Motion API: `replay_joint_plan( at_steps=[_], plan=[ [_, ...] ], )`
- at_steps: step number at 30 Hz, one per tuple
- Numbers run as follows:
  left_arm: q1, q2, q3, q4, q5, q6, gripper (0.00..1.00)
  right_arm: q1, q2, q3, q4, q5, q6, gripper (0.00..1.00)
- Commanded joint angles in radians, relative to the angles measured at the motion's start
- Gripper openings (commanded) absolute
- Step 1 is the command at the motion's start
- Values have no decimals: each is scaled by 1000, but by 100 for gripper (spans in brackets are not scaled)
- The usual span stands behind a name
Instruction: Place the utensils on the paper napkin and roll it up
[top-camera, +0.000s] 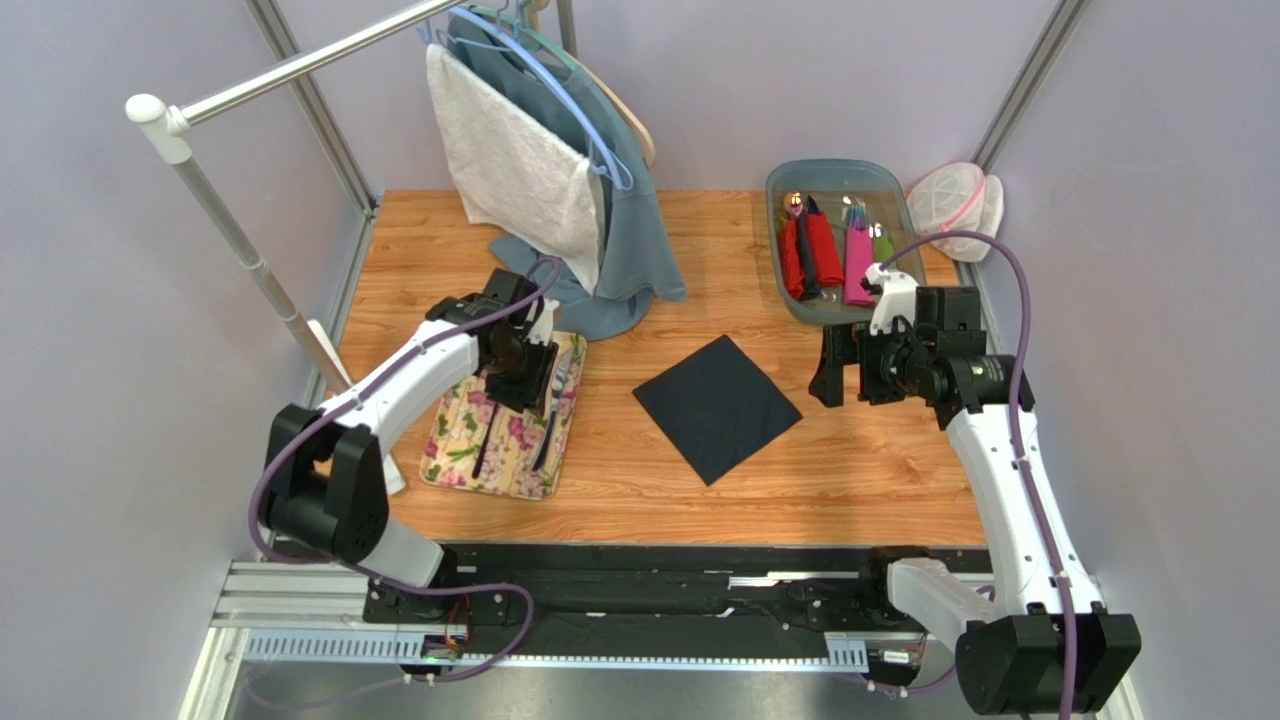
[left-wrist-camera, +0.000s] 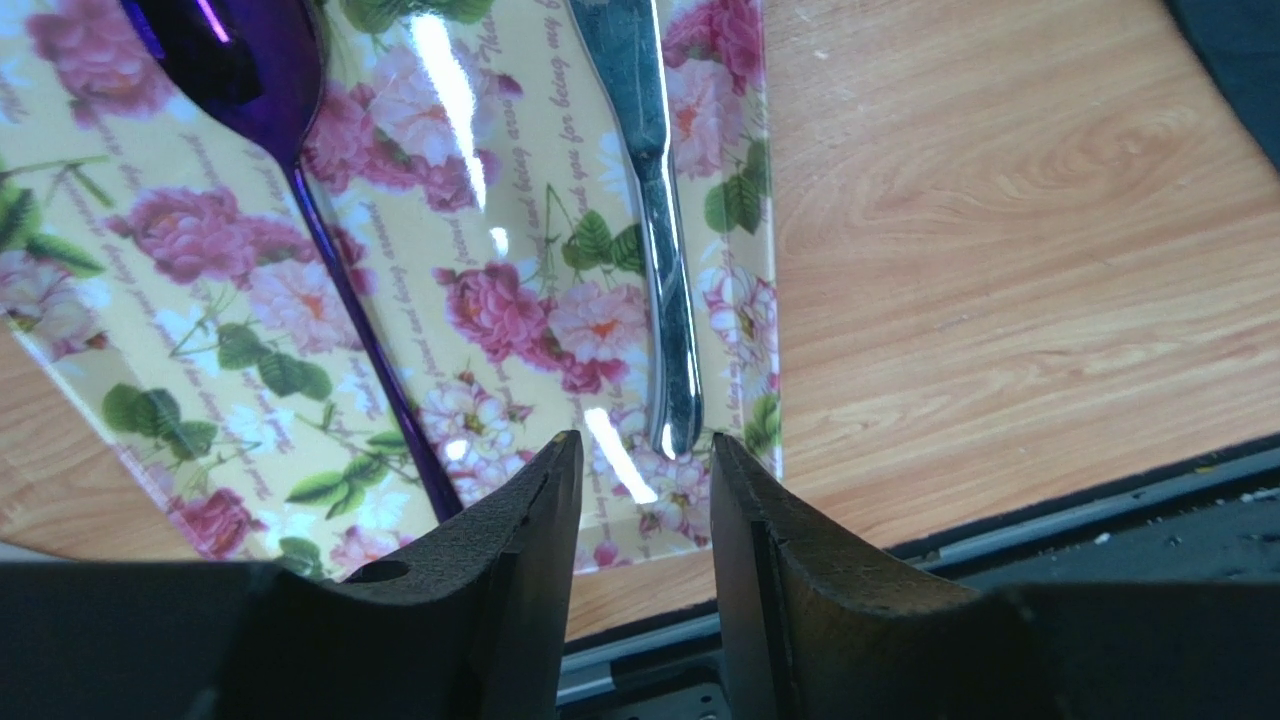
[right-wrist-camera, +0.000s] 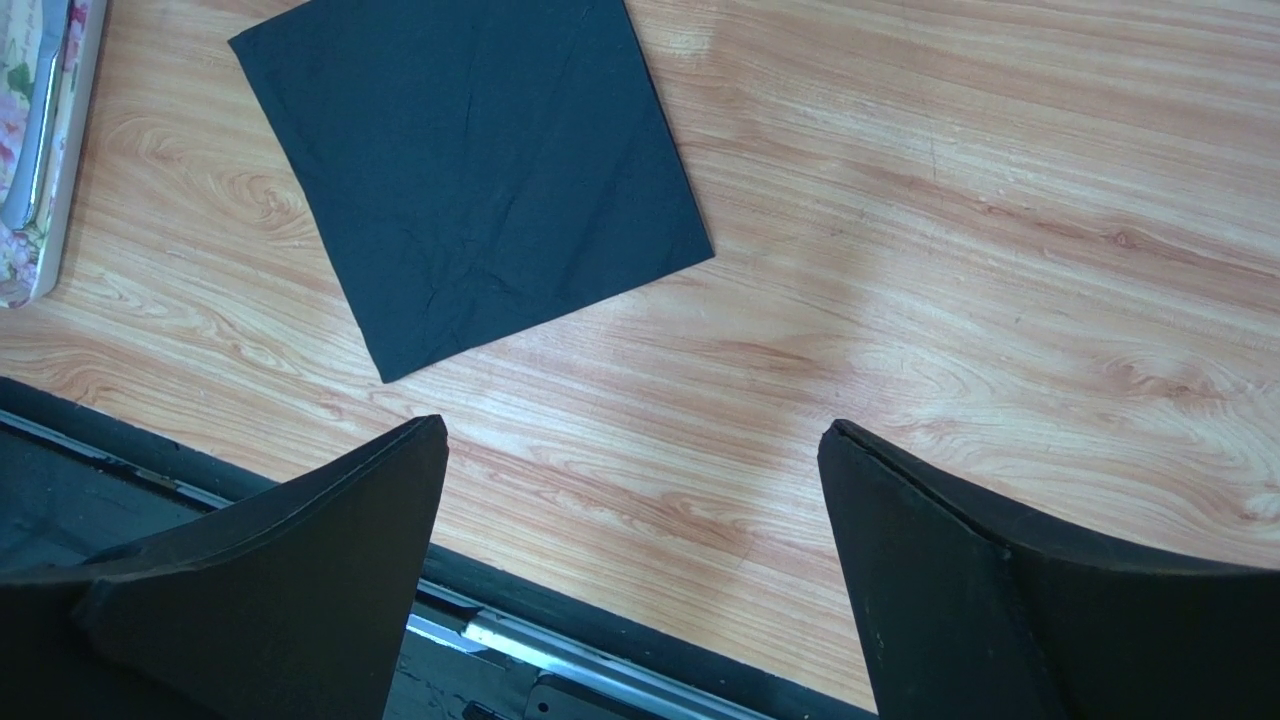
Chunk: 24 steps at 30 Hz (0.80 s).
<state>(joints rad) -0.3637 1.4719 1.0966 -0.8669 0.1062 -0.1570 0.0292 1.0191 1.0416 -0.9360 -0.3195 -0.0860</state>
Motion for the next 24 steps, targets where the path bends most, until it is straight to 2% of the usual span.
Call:
replay_joint_plan(
  at_steps=[1, 13, 19, 24],
  plan=[
    [-43, 76, -3, 74, -57, -29, 43, -8, 12, 14, 57, -20, -1, 100],
    [-96, 264, 75, 104, -138, -67, 40, -20, 59, 18, 49, -35, 3, 100],
    [-115, 323, 105, 117, -190, -90, 39, -69, 72, 17, 37, -44, 0, 100],
    [-115, 375, 121, 126, -180, -96, 35, -80, 73, 12, 29, -46, -14, 100]
  ],
)
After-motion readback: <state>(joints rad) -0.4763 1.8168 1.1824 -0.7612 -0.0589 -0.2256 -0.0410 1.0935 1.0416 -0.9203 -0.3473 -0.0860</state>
